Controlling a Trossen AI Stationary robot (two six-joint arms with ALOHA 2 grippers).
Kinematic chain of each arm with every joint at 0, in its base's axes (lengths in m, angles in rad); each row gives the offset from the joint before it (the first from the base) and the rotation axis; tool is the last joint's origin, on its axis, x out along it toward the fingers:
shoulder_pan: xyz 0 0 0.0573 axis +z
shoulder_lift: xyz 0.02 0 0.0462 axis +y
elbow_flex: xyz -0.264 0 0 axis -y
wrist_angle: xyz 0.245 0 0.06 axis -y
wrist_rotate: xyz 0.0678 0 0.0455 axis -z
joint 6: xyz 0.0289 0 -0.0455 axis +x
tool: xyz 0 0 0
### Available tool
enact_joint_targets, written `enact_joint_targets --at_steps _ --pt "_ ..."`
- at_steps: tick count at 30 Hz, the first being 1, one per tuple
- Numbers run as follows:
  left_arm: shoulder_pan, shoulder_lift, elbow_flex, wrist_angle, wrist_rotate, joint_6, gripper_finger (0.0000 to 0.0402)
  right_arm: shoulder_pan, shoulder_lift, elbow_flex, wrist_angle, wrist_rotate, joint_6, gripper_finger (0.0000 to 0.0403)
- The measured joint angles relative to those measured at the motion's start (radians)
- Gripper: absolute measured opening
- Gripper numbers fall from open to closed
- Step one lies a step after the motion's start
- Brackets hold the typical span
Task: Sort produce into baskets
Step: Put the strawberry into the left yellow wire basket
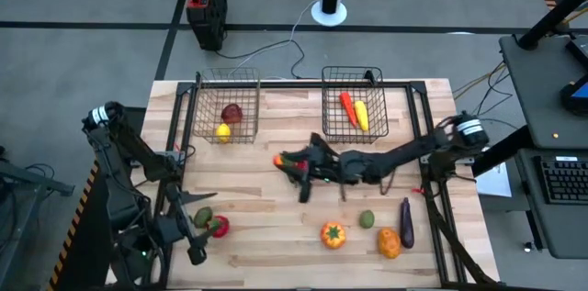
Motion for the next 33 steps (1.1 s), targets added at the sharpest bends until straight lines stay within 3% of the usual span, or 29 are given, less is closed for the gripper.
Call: enact_joint_targets --at_steps 5,13,33 --pt "0.0 -0.026 0.0 -0.001 0.0 -0.019 0.0295 -0.072 0.107 0.19 -0.197 0.0 -0.014 0.0125" --pt "-0.002 -0.043 0.0 0.0 0.0 -0.026 0.0295 -0.172 0.266 0.422 -0.352 -0.001 -0.041 0.0126" --pt "-0.006 -0.042 -0.003 -0.024 0.0 -0.047 0.0295 -0.289 0.472 0.568 -0.38 -0.01 -0.006 0.013"
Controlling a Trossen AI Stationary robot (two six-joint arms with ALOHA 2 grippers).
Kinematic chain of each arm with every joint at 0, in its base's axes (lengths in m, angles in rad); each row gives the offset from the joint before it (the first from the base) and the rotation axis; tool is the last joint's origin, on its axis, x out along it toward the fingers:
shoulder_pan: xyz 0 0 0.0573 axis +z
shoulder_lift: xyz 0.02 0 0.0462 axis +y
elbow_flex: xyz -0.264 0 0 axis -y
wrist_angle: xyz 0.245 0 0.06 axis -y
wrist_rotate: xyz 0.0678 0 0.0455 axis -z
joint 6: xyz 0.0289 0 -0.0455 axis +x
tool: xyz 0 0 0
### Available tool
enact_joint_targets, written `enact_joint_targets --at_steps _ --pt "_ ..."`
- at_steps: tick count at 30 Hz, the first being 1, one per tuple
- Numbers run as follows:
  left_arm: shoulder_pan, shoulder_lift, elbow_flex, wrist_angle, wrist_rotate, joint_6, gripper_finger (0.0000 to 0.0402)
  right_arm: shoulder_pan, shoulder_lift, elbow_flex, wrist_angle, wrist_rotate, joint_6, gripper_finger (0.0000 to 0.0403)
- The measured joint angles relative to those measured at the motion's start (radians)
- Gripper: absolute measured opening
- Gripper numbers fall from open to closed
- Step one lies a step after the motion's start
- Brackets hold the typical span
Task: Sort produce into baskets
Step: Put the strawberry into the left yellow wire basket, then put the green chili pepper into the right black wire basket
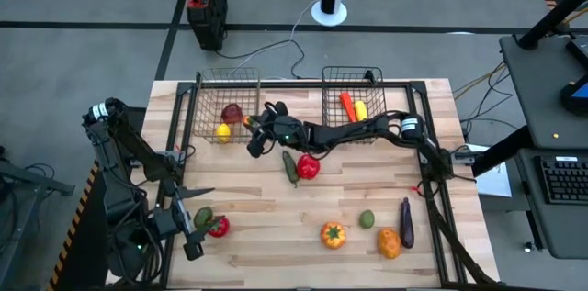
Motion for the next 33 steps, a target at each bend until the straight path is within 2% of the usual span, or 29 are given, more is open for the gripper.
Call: enact_joint_targets --at_steps 5,14,22,33 --pt "0.0 0.0 -0.008 -0.009 0.0 -0.021 0.0295 -0.011 0.039 0.042 -0.055 -0.043 0.014 0.0135" --pt "0.0 0.0 -0.032 -0.01 0.0 -0.032 0.0295 -0.021 0.073 0.162 -0.272 -0.044 0.046 0.0185" --pt "0.0 0.0 -0.033 -0.015 0.0 -0.032 0.0295 -0.02 0.07 0.192 -0.291 -0.044 0.028 0.0209" --pt "0.0 0.0 -0.034 -0.018 0.0 -0.032 0.0295 0.015 0.059 0.195 -0.293 -0.053 -0.018 0.0212"
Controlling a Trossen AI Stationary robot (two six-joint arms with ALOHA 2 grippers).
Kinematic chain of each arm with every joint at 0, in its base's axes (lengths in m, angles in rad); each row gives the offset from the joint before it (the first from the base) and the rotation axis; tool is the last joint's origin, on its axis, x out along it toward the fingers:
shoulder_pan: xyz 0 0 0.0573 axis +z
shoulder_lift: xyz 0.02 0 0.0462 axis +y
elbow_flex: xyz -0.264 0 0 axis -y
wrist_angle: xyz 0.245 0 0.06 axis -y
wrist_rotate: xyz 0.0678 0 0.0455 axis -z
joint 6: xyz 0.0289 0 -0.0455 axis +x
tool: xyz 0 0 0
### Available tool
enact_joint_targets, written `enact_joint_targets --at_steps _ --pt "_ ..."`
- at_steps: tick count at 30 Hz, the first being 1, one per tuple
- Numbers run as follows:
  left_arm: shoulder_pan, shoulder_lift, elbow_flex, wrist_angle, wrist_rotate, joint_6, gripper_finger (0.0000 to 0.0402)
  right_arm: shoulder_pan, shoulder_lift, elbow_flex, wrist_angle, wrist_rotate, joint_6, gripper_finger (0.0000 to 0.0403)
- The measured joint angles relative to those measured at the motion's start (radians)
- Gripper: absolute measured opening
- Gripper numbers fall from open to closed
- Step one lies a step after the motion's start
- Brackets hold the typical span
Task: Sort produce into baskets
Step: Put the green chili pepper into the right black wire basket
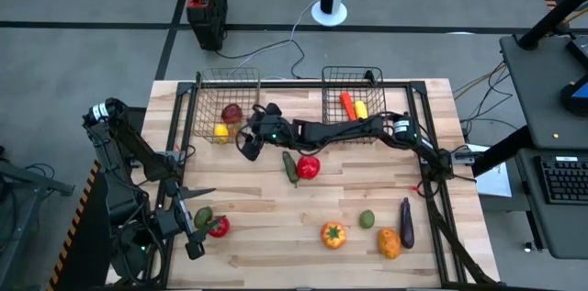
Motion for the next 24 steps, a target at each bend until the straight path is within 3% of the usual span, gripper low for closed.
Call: enact_joint_targets --at_steps 5,12,14,19,24 --pt "0.0 0.0 0.0 0.0 0.0 -0.016 0.0295 0.038 -0.026 0.0 -0.075 0.003 -0.047 0.0211" --pt "0.0 0.0 -0.001 -0.001 0.006 -0.075 0.0295 0.108 -0.102 0.0 -0.316 0.003 -0.06 0.0211" --pt "0.0 0.0 -0.002 -0.001 0.043 -0.108 0.0295 0.134 -0.131 0.0 -0.41 0.003 -0.054 0.0211" --pt "0.015 0.0 -0.003 -0.006 0.263 -0.225 0.0295 0.2 -0.211 0.0 -0.669 0.009 -0.002 0.0211" --pt "0.025 0.0 -0.003 -0.041 0.318 -0.328 0.0295 0.276 -0.274 -0.001 -0.922 0.011 0.108 0.0211"
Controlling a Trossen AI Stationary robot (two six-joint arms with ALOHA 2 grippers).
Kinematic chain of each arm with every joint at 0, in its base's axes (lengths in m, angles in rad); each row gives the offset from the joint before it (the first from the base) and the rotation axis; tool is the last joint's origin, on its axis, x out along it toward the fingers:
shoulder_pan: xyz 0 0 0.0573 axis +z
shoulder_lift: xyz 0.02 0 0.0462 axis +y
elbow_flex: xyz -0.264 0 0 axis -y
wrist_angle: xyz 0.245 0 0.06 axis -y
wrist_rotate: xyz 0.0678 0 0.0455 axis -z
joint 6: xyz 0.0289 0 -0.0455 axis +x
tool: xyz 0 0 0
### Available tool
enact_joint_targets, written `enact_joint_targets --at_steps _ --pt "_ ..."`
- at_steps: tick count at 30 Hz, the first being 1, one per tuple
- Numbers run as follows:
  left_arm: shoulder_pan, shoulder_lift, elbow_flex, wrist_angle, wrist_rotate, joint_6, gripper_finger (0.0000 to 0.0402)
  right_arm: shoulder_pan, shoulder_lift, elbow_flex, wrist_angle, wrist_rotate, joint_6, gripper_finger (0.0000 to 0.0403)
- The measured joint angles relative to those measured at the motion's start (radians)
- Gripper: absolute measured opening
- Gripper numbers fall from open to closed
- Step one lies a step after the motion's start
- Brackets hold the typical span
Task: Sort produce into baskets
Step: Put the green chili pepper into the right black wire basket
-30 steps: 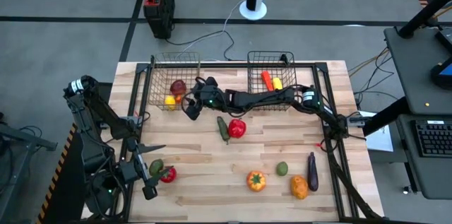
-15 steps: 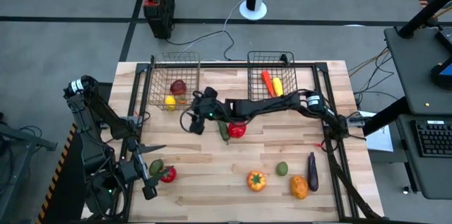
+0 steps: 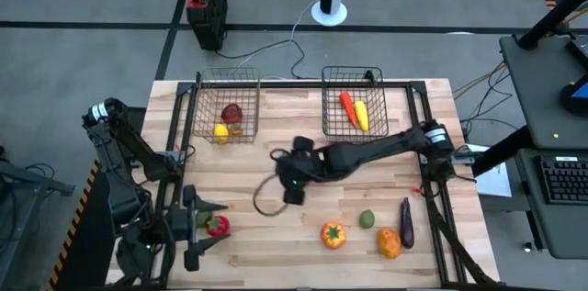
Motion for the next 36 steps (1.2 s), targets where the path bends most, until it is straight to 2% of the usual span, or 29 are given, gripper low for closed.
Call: enact_joint_targets --at_steps 9,16,21,27,30,33,36 --pt "0.044 0.015 -0.001 -0.006 0.024 -0.02 0.0295 0.127 -0.058 -0.001 -0.369 -0.012 0.322 0.0211" --pt "0.197 0.052 -0.001 -0.023 0.246 -0.026 0.0295 0.201 -0.059 -0.002 -0.51 -0.045 0.455 0.0227" --pt "0.304 0.057 -0.001 -0.166 0.412 0.037 0.0295 0.249 -0.072 -0.002 -0.544 -0.061 0.471 0.0249" --pt "0.47 0.054 -0.001 -0.232 0.588 0.267 0.0295 0.278 -0.144 -0.002 -0.579 0.013 0.514 0.027" --pt "0.572 0.063 -0.001 -0.232 0.684 0.478 0.0295 0.281 -0.201 -0.007 -0.583 0.082 0.528 0.0275" --pt "0.659 0.078 -0.001 -0.229 0.734 0.717 0.0295 0.281 -0.256 -0.026 -0.575 0.143 0.533 0.0279" --pt "0.757 0.093 -0.001 -0.226 0.811 0.872 0.0295 0.278 -0.301 -0.054 -0.548 0.179 0.534 0.0279"
